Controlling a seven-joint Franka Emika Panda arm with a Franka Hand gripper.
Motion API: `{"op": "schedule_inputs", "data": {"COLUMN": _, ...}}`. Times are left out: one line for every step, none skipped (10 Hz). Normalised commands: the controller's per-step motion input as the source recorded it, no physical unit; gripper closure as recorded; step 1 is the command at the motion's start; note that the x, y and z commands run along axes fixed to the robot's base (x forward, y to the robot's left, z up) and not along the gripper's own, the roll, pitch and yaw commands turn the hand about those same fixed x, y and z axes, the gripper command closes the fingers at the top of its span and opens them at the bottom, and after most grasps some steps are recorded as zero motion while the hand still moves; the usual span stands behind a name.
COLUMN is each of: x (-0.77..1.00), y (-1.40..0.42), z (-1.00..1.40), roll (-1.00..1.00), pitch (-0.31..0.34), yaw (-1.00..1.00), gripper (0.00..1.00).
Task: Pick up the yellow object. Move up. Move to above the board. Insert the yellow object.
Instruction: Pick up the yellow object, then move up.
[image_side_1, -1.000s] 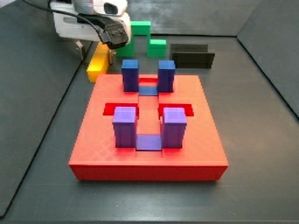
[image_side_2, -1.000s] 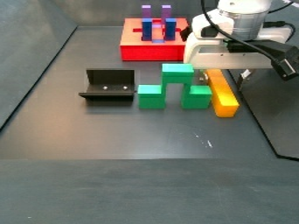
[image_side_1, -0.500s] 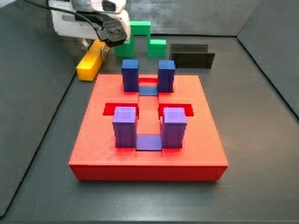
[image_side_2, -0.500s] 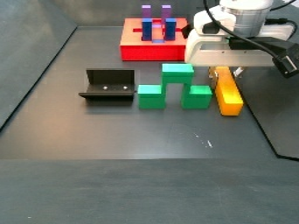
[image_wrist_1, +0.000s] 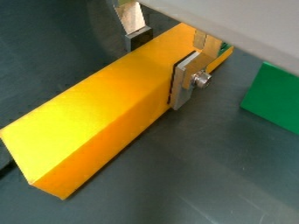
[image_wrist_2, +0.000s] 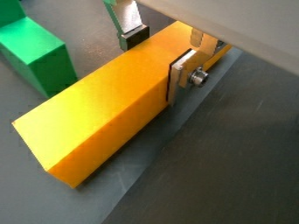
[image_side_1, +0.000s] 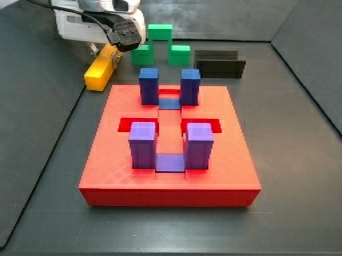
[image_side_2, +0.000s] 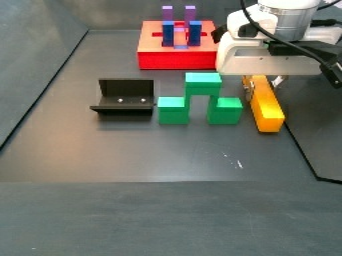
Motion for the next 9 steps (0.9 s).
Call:
{"op": "schedule_inputs", "data": {"x": 0.00, "y": 0.00, "z": 0.00, "roll": 0.00, "pitch": 0.000, "yaw": 0.00, "gripper": 1.00}}
{"op": "schedule_inputs", "data": {"x": 0.00, "y": 0.00, "z": 0.00, "roll": 0.00, "pitch": 0.000, "yaw": 0.00, "gripper": 1.00}}
{"op": "schedule_inputs", "data": {"x": 0.00, "y": 0.00, "z": 0.00, "roll": 0.00, "pitch": 0.000, "yaw": 0.00, "gripper": 1.00}}
{"op": "schedule_inputs", "data": {"x": 0.00, "y": 0.00, "z": 0.00, "roll": 0.00, "pitch": 0.000, "yaw": 0.00, "gripper": 1.00}}
{"op": "schedule_inputs", "data": {"x": 0.00, "y": 0.00, "z": 0.00, "roll": 0.00, "pitch": 0.000, "yaw": 0.00, "gripper": 1.00}}
{"op": "schedule_inputs", "data": {"x": 0.00, "y": 0.00, "z": 0.00, "roll": 0.00, "pitch": 0.000, "yaw": 0.00, "gripper": 1.00}}
{"op": "schedule_inputs", "data": {"x": 0.00, "y": 0.00, "z": 0.83, "roll": 0.00, "pitch": 0.000, "yaw": 0.00, "gripper": 1.00}}
{"op": "schedule_inputs", "data": {"x": 0.01, "y": -0.06, "z": 0.83, "roll": 0.00, "pitch": 0.002, "yaw": 0.02, "gripper": 1.00}}
{"op": "schedule_inputs", "data": {"x": -0.03, "y": -0.05, "z": 0.60, "roll": -0.01, "pitch": 0.058, "yaw": 0.03, "gripper": 1.00}}
